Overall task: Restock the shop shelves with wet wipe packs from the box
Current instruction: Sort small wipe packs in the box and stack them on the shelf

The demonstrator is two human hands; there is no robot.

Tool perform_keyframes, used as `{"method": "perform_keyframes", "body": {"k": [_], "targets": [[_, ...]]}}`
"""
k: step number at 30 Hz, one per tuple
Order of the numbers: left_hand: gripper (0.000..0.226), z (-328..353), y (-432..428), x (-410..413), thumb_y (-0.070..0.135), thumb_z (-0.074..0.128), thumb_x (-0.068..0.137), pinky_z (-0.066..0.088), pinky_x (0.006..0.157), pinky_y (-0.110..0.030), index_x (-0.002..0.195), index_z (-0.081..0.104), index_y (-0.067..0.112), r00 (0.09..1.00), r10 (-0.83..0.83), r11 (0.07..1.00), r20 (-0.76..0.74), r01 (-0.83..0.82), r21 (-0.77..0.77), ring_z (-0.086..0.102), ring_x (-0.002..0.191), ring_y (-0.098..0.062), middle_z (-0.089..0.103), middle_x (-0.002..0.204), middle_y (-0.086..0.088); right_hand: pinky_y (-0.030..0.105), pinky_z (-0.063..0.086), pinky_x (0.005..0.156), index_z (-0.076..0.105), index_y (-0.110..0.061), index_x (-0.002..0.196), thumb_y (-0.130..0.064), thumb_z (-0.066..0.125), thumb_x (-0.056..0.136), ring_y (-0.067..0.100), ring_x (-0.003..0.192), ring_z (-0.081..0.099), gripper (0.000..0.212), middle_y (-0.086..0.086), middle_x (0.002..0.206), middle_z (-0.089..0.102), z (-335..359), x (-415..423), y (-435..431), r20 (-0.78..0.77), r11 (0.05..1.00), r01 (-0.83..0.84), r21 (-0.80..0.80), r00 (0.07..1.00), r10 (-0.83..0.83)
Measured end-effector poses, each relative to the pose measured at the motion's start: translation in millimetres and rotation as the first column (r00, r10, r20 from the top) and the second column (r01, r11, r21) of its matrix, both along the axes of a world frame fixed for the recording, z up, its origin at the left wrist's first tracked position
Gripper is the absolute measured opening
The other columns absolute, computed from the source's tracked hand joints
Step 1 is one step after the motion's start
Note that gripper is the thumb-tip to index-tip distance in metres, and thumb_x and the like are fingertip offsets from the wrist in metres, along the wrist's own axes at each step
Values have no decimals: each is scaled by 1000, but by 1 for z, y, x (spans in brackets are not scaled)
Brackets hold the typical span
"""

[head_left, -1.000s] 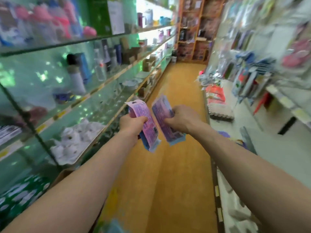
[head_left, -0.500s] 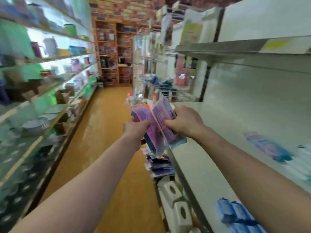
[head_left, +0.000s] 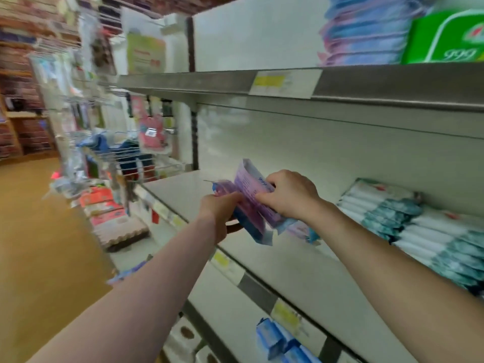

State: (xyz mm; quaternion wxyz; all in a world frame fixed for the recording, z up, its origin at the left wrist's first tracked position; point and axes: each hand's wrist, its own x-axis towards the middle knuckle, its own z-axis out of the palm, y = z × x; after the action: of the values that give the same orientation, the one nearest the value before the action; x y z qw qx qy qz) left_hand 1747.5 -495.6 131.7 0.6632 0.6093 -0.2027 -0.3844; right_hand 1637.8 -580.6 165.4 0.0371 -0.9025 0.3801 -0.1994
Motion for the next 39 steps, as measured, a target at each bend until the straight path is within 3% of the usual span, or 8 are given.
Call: {"method": "perform_keyframes", "body": {"k": [4, 9, 16, 21, 28, 34, 36, 39], "targets": [[22, -4, -39, 3, 3, 60, 88, 52, 56, -31, 109, 56, 3, 988, -151, 988, -18, 151, 6, 63, 73, -21, 63, 87, -11, 27, 30, 48, 53, -15, 67, -32, 59, 81, 23, 60, 48, 23, 0, 63, 51, 2, -8, -26, -92, 994, 79, 71, 993, -73], [21, -14, -70, 26, 3, 61, 89, 54, 65, -36, 108, 53, 4, 973, -228, 972, -38, 229, 51, 64, 79, -24, 63, 92, -14, 28, 30, 49, 59, -13, 78, -23, 54, 86, 26, 70, 50, 14, 1, 67, 50, -1, -4, -48, -217, 981, 193, 11, 958, -186], [24, -27, -92, 71, 1, 58, 89, 51, 71, -38, 111, 49, 4, 967, -239, 969, -89, 243, 33, 62, 81, -24, 60, 93, -14, 29, 33, 68, 63, -11, 100, -8, 53, 90, 28, 96, 52, 15, 8, 111, 58, -48, 9, -77, -387, 937, 303, -172, 854, -347], [34, -37, -105, 84, 1, 58, 88, 51, 68, -39, 120, 47, 2, 960, -241, 968, -145, 248, 30, 62, 89, -27, 60, 95, -15, 30, 32, 73, 60, -8, 115, -3, 47, 92, 27, 116, 45, 27, 9, 119, 50, -70, 10, -90, -454, 924, 302, -233, 807, -378], [40, -47, -125, 96, 2, 60, 87, 53, 75, -41, 125, 46, 2, 965, -182, 980, -187, 192, 40, 61, 106, -30, 60, 113, -19, 28, 33, 69, 57, -9, 113, -3, 48, 92, 24, 115, 43, 24, 7, 120, 46, -96, 25, -104, -502, 919, 230, -320, 782, -371], [37, -51, -137, 100, 3, 58, 89, 53, 79, -42, 125, 47, 4, 964, -156, 986, -216, 166, 31, 61, 106, -28, 60, 115, -16, 30, 39, 73, 57, -7, 117, -3, 47, 94, 27, 111, 51, 26, 10, 121, 49, -112, 30, -113, -529, 939, 282, -199, 775, -345], [36, -50, -141, 96, 5, 57, 89, 53, 75, -40, 124, 49, 5, 957, -183, 982, -226, 190, 10, 62, 104, -27, 61, 113, -15, 31, 38, 71, 62, -6, 108, -8, 45, 95, 30, 104, 56, 21, 12, 114, 54, -106, 27, -115, -455, 939, 335, -74, 826, -331], [33, -47, -147, 85, 6, 57, 88, 54, 69, -36, 120, 52, 6, 936, -273, 961, -223, 277, -14, 63, 101, -26, 63, 109, -14, 30, 35, 60, 55, -15, 67, -14, 43, 93, 27, 76, 52, 28, 0, 73, 56, -81, 20, -117, -25, 881, 386, 274, 918, -395]]}}
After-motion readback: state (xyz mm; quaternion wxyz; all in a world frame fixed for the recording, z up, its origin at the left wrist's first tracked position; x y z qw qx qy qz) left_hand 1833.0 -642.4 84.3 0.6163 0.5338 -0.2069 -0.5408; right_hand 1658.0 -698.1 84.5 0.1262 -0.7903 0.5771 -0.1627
